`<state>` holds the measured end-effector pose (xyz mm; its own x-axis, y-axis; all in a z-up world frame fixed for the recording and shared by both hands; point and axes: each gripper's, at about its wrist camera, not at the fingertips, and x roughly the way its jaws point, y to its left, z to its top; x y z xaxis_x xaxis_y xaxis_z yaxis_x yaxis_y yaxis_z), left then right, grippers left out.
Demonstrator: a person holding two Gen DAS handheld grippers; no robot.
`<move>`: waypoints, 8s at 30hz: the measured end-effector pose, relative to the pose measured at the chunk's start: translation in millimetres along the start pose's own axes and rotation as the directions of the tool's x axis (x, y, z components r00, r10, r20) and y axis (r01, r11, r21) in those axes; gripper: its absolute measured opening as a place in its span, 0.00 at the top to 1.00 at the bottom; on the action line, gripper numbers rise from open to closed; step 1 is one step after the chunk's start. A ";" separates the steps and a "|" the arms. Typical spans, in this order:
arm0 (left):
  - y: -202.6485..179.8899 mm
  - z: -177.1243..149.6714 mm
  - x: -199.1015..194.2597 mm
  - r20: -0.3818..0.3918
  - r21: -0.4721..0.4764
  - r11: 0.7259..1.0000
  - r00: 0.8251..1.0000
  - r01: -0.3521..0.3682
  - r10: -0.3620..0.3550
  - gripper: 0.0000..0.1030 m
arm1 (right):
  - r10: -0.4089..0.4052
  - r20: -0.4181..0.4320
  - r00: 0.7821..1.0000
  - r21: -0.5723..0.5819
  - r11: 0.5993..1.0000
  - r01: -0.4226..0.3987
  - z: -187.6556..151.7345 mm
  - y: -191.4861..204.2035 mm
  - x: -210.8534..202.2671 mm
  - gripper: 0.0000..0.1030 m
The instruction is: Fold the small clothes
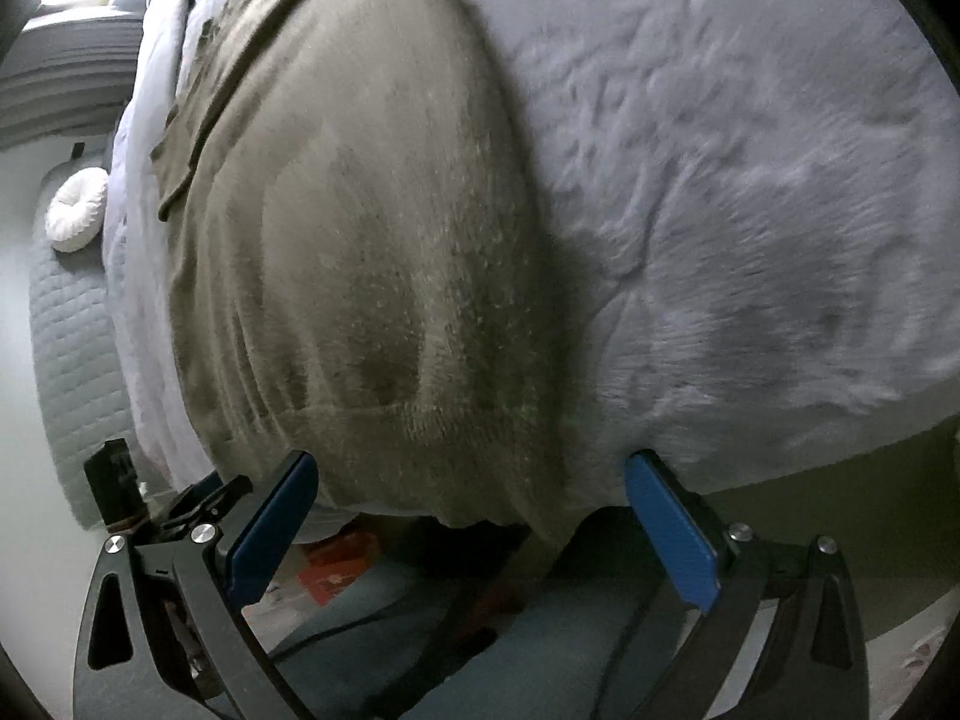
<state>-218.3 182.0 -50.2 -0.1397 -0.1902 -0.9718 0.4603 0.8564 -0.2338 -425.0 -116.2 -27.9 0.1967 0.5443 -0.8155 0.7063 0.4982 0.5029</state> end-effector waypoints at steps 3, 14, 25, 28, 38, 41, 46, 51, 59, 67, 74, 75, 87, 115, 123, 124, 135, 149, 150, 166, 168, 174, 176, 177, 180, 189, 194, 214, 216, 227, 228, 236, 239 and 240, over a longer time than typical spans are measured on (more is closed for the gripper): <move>-4.8 4.2 -1.7 0.008 0.006 1.000 1.000 0.008 -0.008 0.14 | 0.053 -0.025 0.998 -0.011 0.999 -0.053 -0.5 7.6 10.8 0.01; 29.9 13.4 -16.5 -0.036 -0.024 0.997 0.997 0.070 -0.071 0.91 | 0.080 -0.048 0.996 0.029 0.996 -0.079 -2.0 3.7 7.5 0.85; 35.3 47.4 -85.9 0.067 0.033 0.964 0.962 0.264 -0.266 0.91 | 0.382 0.079 0.921 0.015 0.923 -0.385 16.5 39.7 -40.3 0.87; 35.1 66.8 -107.2 0.101 0.058 0.955 0.950 0.289 -0.294 0.91 | 0.442 0.139 0.886 0.005 0.895 -0.447 31.6 58.4 -53.0 0.88; 43.6 152.4 -147.7 0.155 0.152 0.942 0.934 0.300 -0.323 0.91 | 0.563 0.306 0.768 -0.075 0.818 -0.570 92.3 116.7 -92.6 0.92; 43.4 180.9 -153.5 0.187 0.164 0.942 0.928 0.294 -0.323 0.91 | 0.569 0.303 0.764 -0.107 0.817 -0.566 127.8 133.1 -100.5 0.92; 44.8 232.6 -148.2 0.269 0.110 0.963 0.926 0.244 -0.265 0.91 | 0.563 0.287 0.775 -0.123 0.824 -0.553 195.7 150.0 -104.5 0.92; 50.4 283.6 -135.6 0.350 0.010 0.984 0.921 0.177 -0.170 0.91 | 0.545 0.269 0.794 -0.098 0.836 -0.540 273.0 154.8 -95.5 0.92; 55.3 343.3 -77.0 0.385 -0.125 0.989 0.922 0.084 -0.030 0.91 | 0.493 0.256 0.831 0.016 0.858 -0.513 350.2 124.3 -41.9 0.92; 59.3 356.3 -52.8 0.390 -0.140 0.990 0.920 0.011 0.045 0.89 | 0.521 0.279 0.807 0.063 0.829 -0.556 372.7 104.6 -17.4 0.88; 43.8 348.7 -67.8 0.432 -0.105 0.993 0.896 -0.060 0.100 0.00 | 0.448 0.313 0.837 -0.020 0.884 -0.466 374.6 122.2 -44.3 0.48; 42.4 345.8 -75.7 0.467 -0.120 0.987 0.872 -0.103 0.148 0.01 | 0.431 0.317 0.844 -0.042 0.896 -0.442 374.6 126.6 -50.1 0.45; 45.1 384.3 -51.8 0.394 -0.089 0.977 0.894 -0.192 0.212 0.01 | 0.006 0.357 0.934 -0.235 0.968 0.084 385.5 173.3 -49.0 0.45; 43.6 408.5 -25.5 0.422 -0.093 0.970 0.874 -0.223 0.241 0.92 | -0.169 0.445 0.880 -0.180 0.945 0.273 395.9 170.5 -38.4 0.91; 61.6 379.8 -62.0 0.414 -0.160 0.949 0.854 -0.272 0.315 0.90 | -0.242 0.486 0.840 -0.158 0.920 0.357 359.8 171.5 -71.0 0.90; 61.6 373.5 -64.6 0.411 -0.148 0.955 0.862 -0.258 0.297 0.90 | -0.236 0.480 0.845 -0.180 0.916 0.358 349.7 173.3 -71.5 0.90; 28.9 272.7 -35.9 0.277 -0.052 0.969 0.929 -0.240 0.245 0.90 | -0.268 0.351 0.897 -0.323 0.865 0.384 223.2 161.2 -29.8 0.87; 33.9 227.3 -32.0 0.244 -0.070 0.977 0.947 -0.199 0.211 0.90 | -0.283 0.382 0.880 -0.093 0.936 0.341 185.9 92.8 -63.0 0.87; 34.0 227.9 -32.7 0.243 -0.072 0.978 0.947 -0.198 0.210 0.90 | -0.290 0.386 0.876 -0.075 0.936 0.343 183.1 91.8 -65.0 0.87; 64.2 196.6 -55.9 0.233 -0.153 0.956 0.931 -0.252 0.283 0.90 | 0.044 0.130 0.991 -0.225 0.974 -0.014 135.6 199.3 34.0 0.42; 67.2 194.2 -55.8 0.230 -0.164 0.951 0.928 -0.261 0.294 0.90 | 0.064 0.087 0.994 -0.248 0.968 -0.041 131.1 216.7 52.3 0.42; 72.8 188.0 -56.6 0.241 -0.170 0.953 0.927 -0.250 0.286 0.90 | 0.022 0.044 0.999 -0.310 0.951 -0.007 127.3 240.7 75.8 0.42; 70.8 192.0 -51.8 0.238 -0.174 0.955 0.930 -0.242 0.279 0.90 | -0.011 0.053 0.999 -0.331 0.943 0.028 128.6 246.6 77.9 0.42; 71.3 191.9 -51.7 0.236 -0.176 0.956 0.932 -0.237 0.274 0.90 | -0.024 0.060 0.998 -0.337 0.940 0.043 128.8 247.1 77.8 0.42; 76.2 190.0 -53.7 0.235 -0.174 0.959 0.937 -0.223 0.260 0.90 | -0.052 0.081 0.995 -0.343 0.936 0.077 130.1 247.2 75.1 0.41; 89.4 196.3 -59.3 0.234 -0.205 0.950 0.930 -0.237 0.282 0.01 | -0.062 0.105 0.993 -0.332 0.939 0.094 128.4 240.7 67.1 0.36; 93.8 200.6 -61.6 0.242 -0.209 0.952 0.932 -0.222 0.270 0.01 | -0.057 0.109 0.992 -0.337 0.937 0.091 128.6 243.0 66.4 0.30; 113.3 207.2 -64.0 0.210 -0.291 0.928 0.931 -0.233 0.300 0.01 | 0.133 -0.012 0.991 -0.238 0.962 -0.132 142.5 266.9 102.7 0.26; 115.4 207.3 -64.2 0.207 -0.290 0.927 0.930 -0.239 0.305 0.01 | 0.158 -0.034 0.987 -0.221 0.962 -0.162 143.8 271.5 112.8 0.26; 134.1 198.2 -56.8 0.200 -0.289 0.930 0.936 -0.227 0.291 0.01 | 0.300 -0.071 0.951 -0.078 0.949 -0.305 154.8 271.8 147.2 0.26; 136.4 197.8 -58.4 0.208 -0.288 0.932 0.936 -0.218 0.283 0.01 | 0.317 -0.068 0.946 -0.061 0.945 -0.321 156.1 270.5 149.1 0.26; 152.0 195.4 -73.5 0.277 -0.248 0.966 0.950 -0.077 0.147 0.01 | 0.446 -0.023 0.895 0.087 0.893 -0.442 165.4 263.7 169.7 0.26; 156.4 196.4 -80.4 0.292 -0.245 0.969 0.952 -0.021 0.094 0.01 | 0.495 0.012 0.869 0.126 0.861 -0.493 167.6 263.4 173.6 0.26; 159.4 196.4 -81.6 0.299 -0.248 0.969 0.952 0.012 0.065 0.01 | 0.497 0.020 0.868 0.130 0.859 -0.495 167.4 262.8 173.2 0.27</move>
<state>38.6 239.8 -14.4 0.1587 -0.2692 -0.9499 0.2268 0.9463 -0.2302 -91.4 -4.0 -85.0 0.5349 0.7066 -0.4634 0.5977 0.0712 0.7985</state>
